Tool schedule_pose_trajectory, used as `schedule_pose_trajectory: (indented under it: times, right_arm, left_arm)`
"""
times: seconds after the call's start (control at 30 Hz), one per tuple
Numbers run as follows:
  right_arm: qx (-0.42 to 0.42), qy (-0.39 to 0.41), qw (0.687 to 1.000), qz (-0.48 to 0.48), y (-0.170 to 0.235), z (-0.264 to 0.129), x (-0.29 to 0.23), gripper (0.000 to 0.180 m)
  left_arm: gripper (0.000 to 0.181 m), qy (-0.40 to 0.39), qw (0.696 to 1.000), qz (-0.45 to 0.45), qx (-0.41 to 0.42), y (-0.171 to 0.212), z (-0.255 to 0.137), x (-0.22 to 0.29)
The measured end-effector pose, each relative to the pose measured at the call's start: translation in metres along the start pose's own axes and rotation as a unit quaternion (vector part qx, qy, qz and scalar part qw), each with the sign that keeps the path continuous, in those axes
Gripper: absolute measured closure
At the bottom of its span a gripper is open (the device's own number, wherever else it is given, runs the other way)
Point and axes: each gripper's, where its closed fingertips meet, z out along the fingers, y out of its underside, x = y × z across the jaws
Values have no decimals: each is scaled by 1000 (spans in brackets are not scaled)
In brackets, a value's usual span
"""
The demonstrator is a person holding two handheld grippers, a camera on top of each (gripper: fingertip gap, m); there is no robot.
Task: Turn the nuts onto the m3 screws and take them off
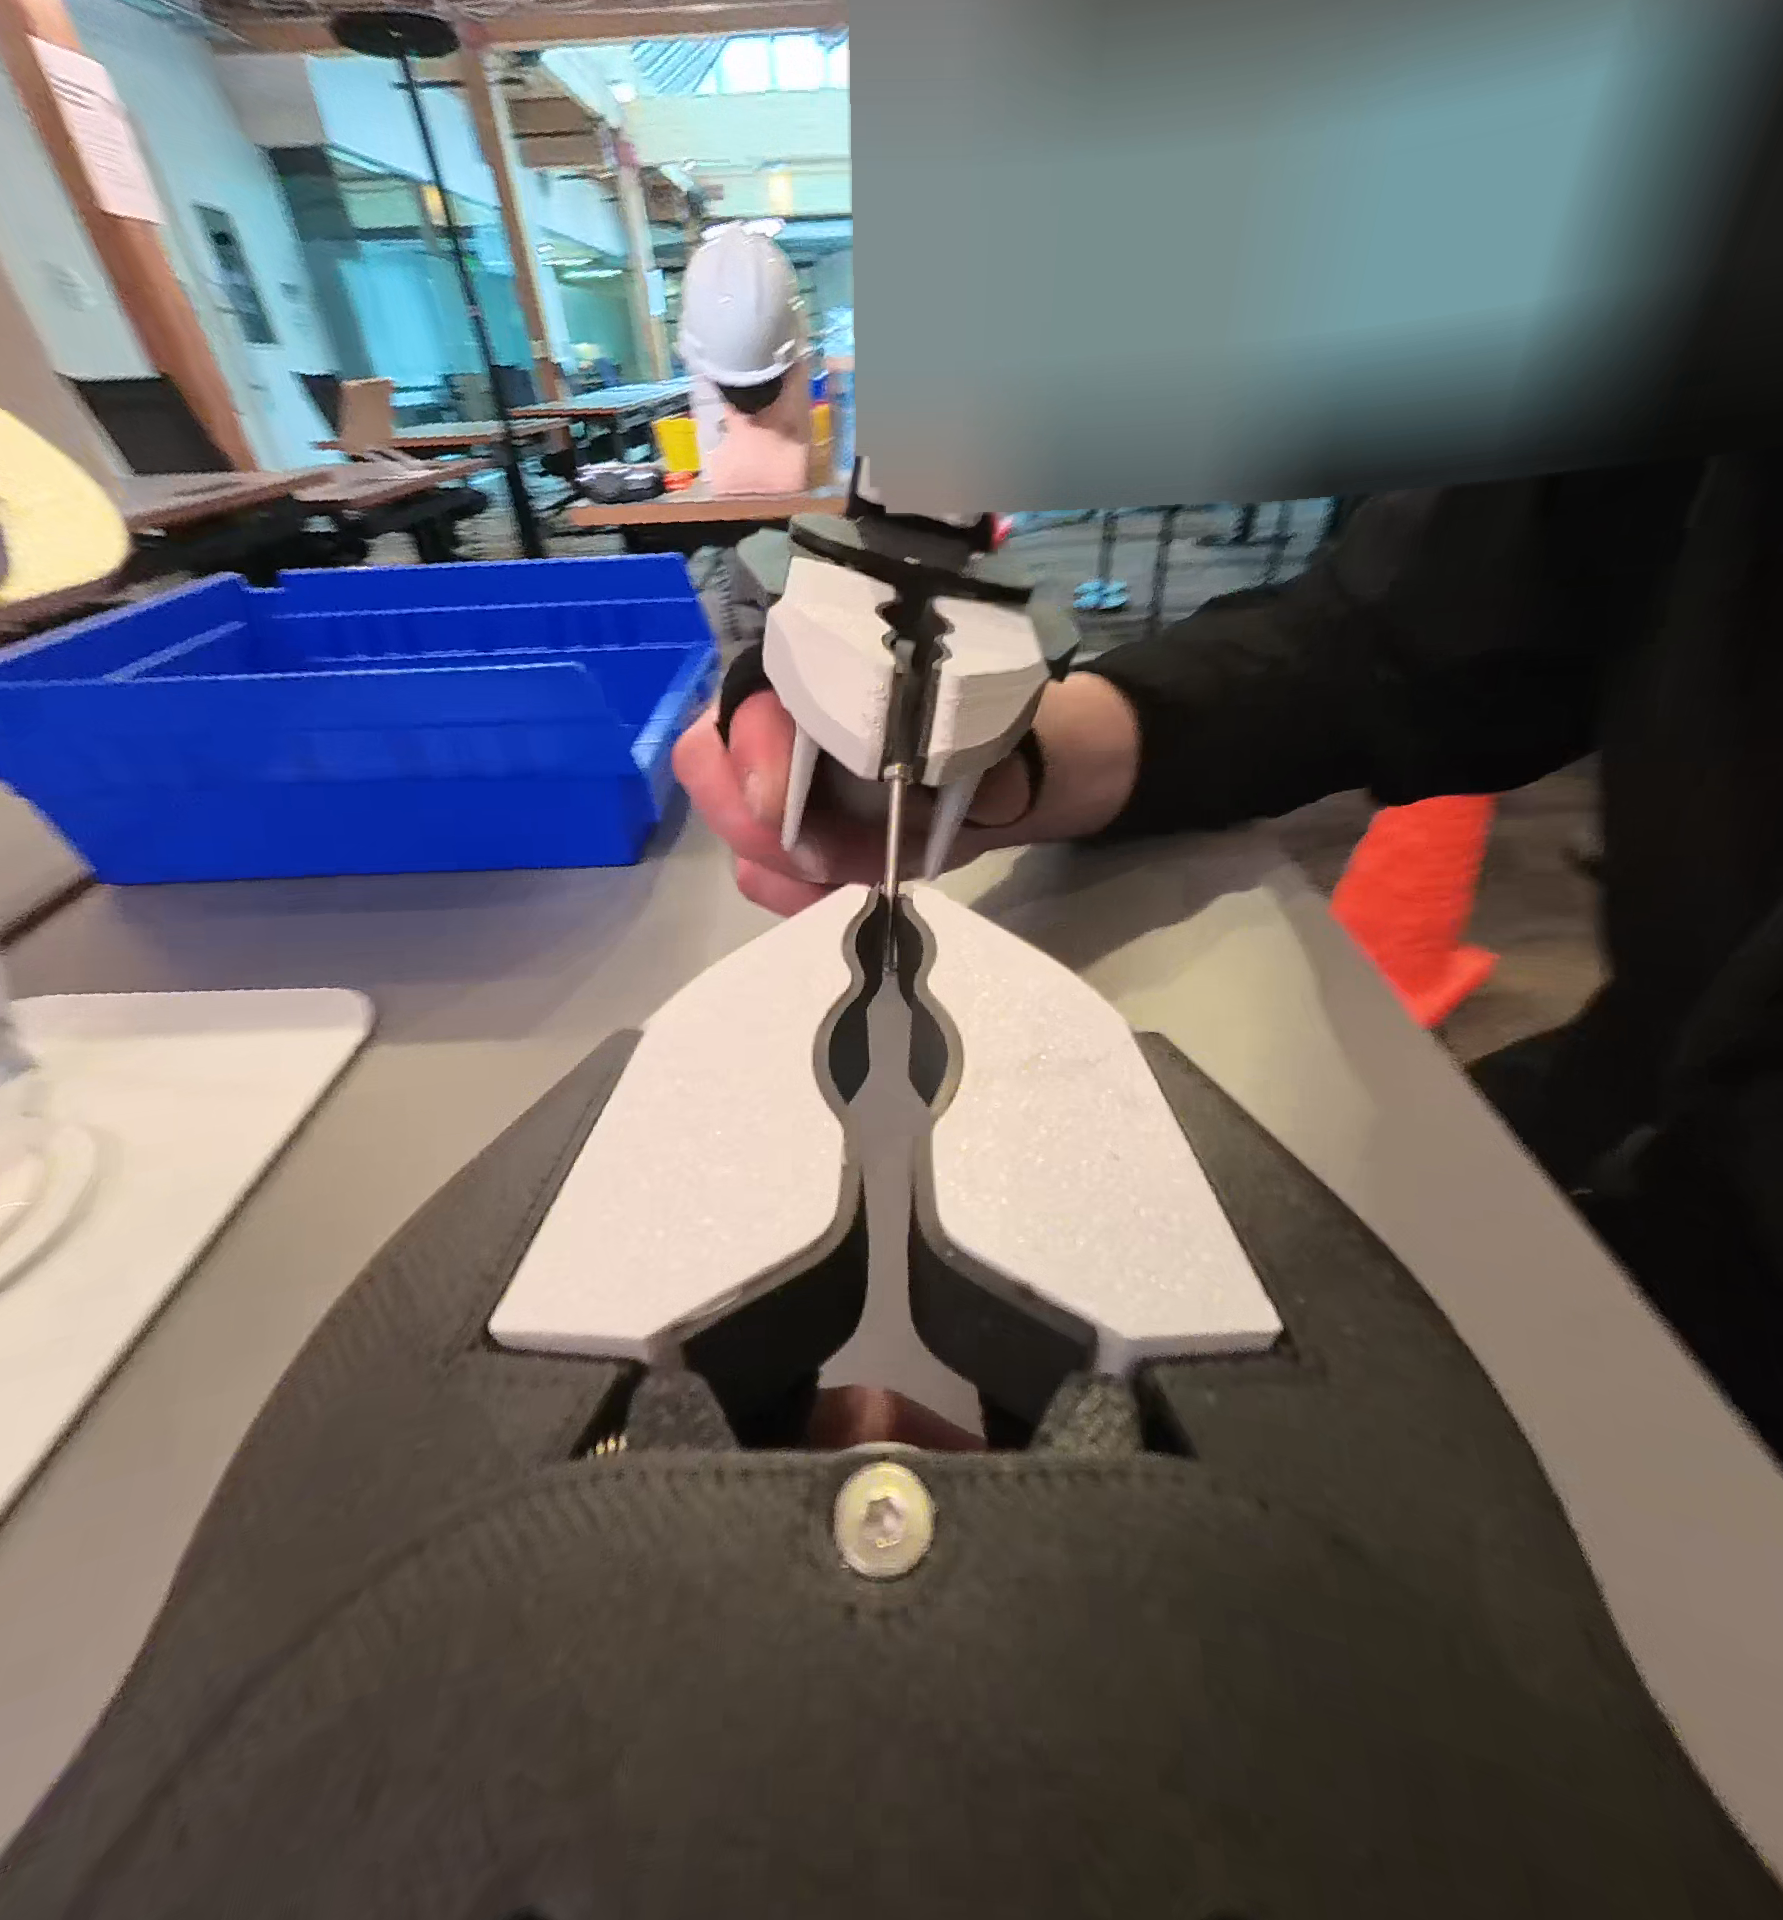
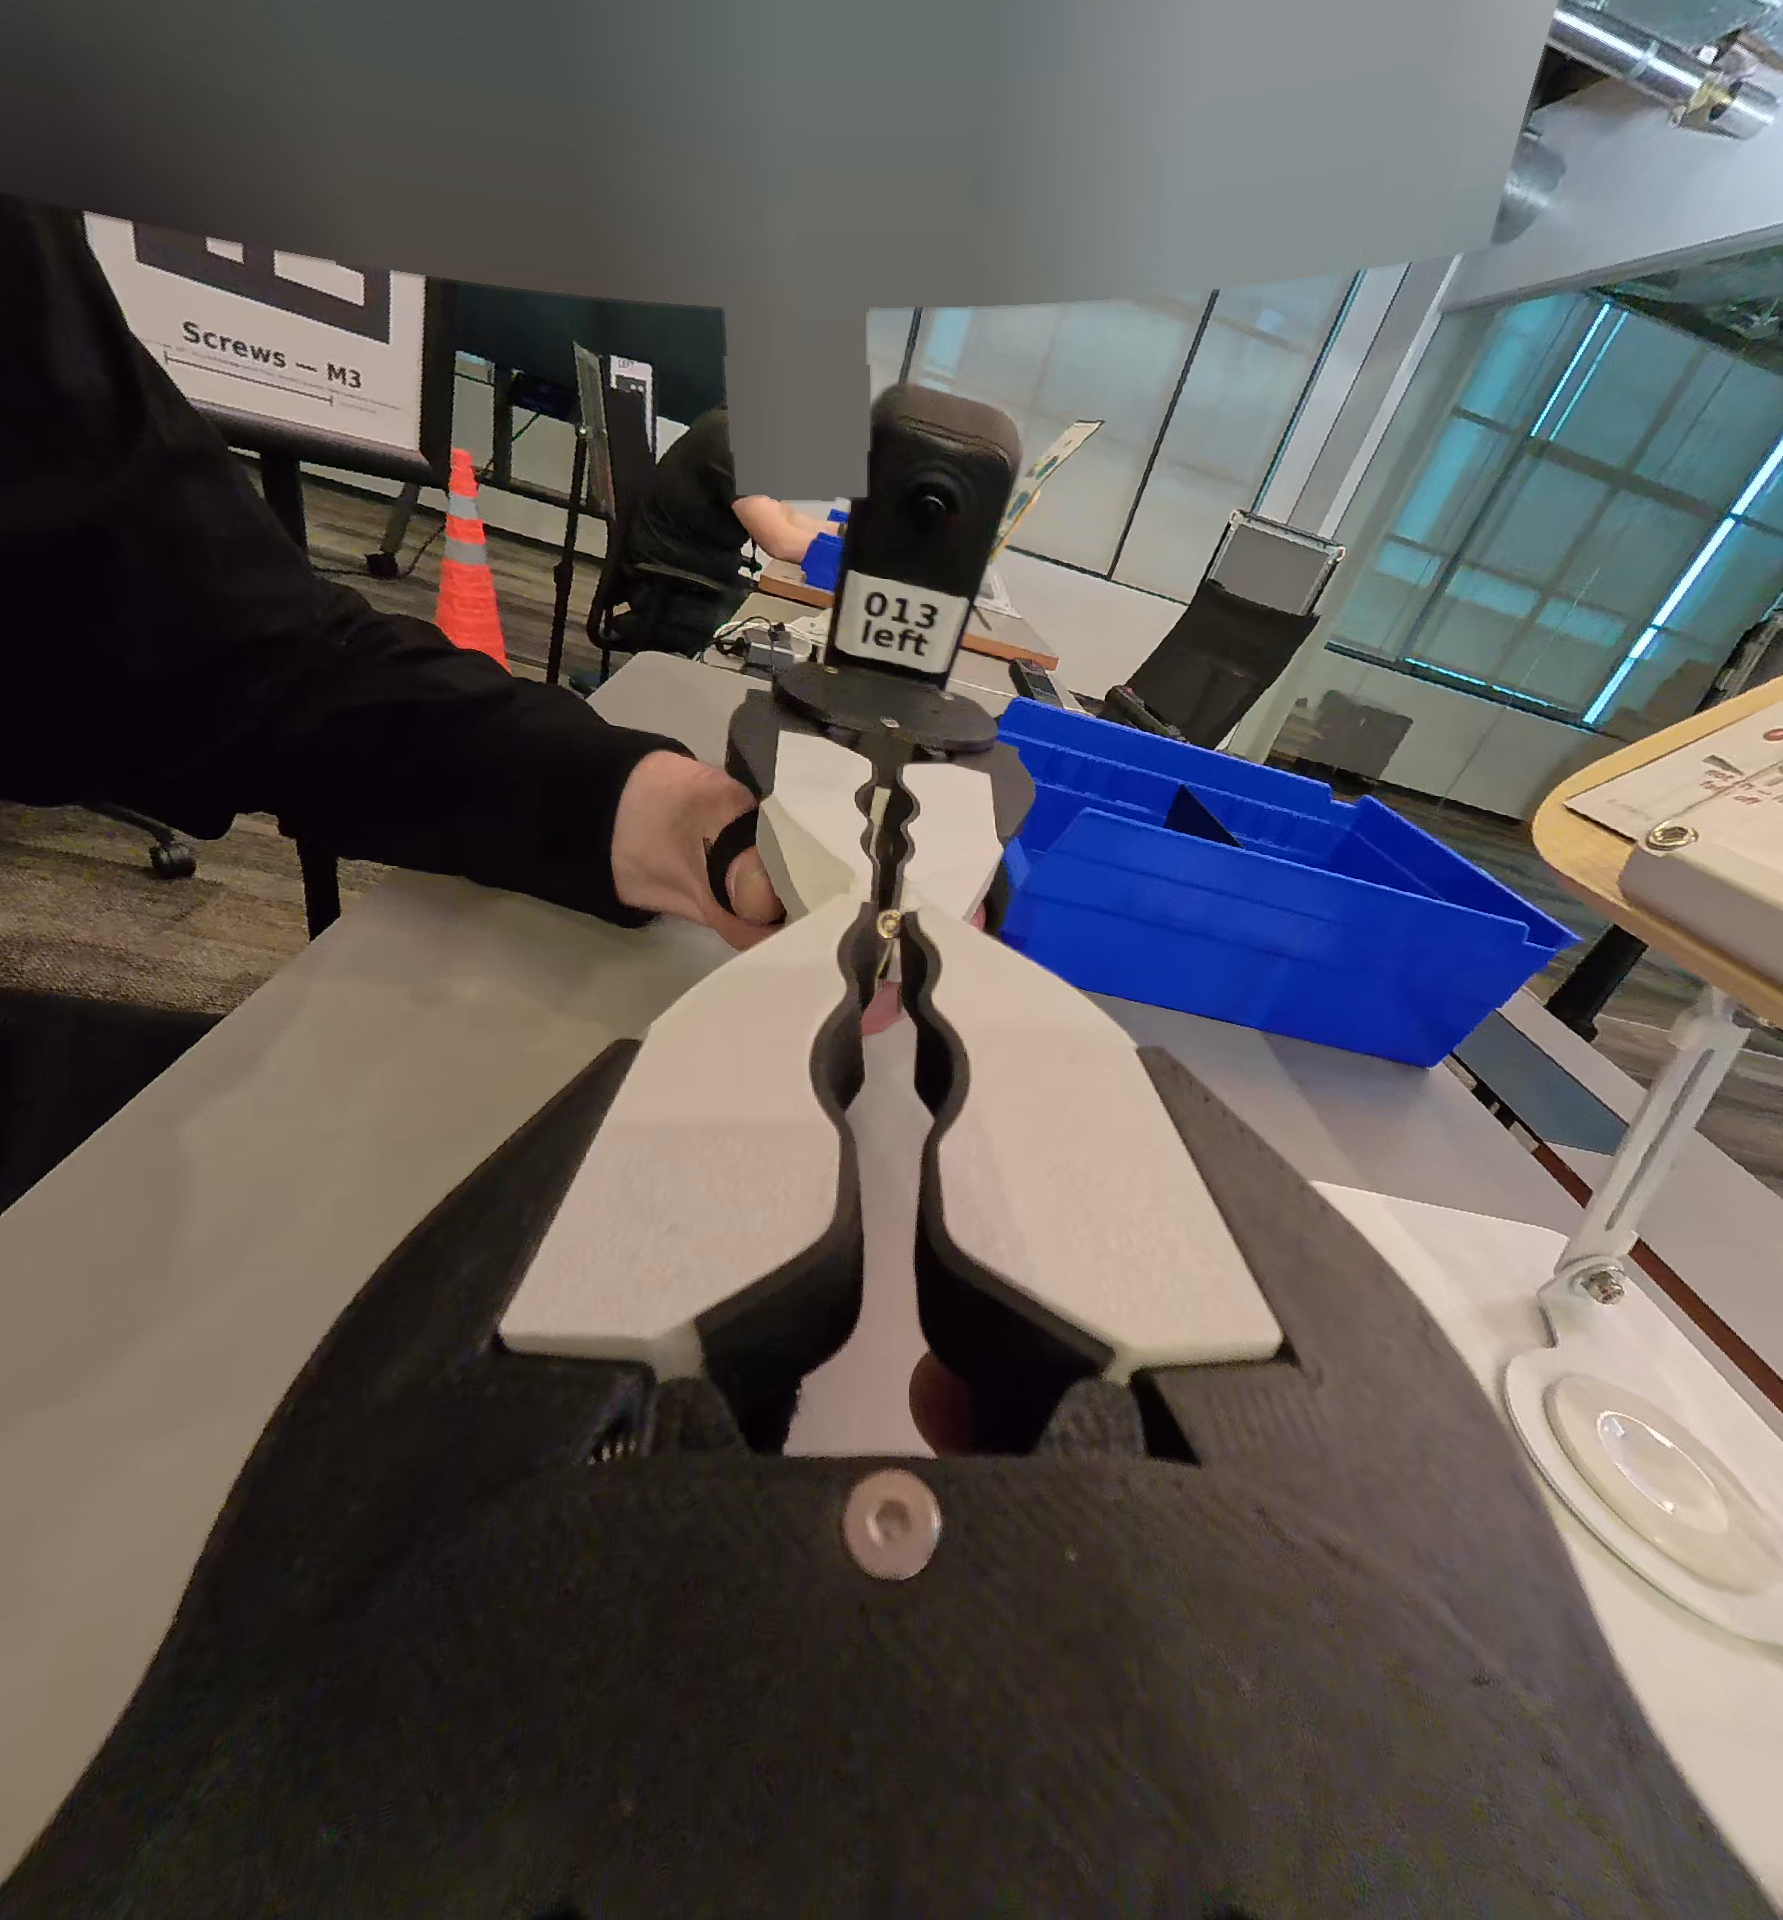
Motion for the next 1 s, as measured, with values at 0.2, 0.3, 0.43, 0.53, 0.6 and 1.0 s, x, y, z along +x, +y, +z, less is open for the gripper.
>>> schedule_pose_trajectory:
  times: [0.2, 0.3, 0.43, 0.53, 0.6, 1.0]
  right_arm:
    - [-7, 12, 1000, 2, 3, -2, 5, 176]
    - [-12, 18, 1000, 1, 4, -2, 7, 176]
    - [-16, 27, 1000, -2, 6, -3, 10, 176]
    - [-21, 34, 999, -6, 7, -3, 12, 176]
    - [-24, 38, 999, -12, 7, -3, 12, 176]
    - [-54, 44, 997, -31, 14, -2, 13, 176]
  left_arm:
    - [180, -55, 996, 58, -26, 1, 0, -7]
    - [180, -78, 993, 84, -39, 1, 1, -10]
    - [180, -107, 986, 113, -51, 1, 0, -14]
    - [180, -124, 981, 136, -64, 2, 1, -16]
    - [180, -133, 978, 145, -68, 2, 1, -17]
    - [180, -159, 963, 192, -107, 10, 2, -21]
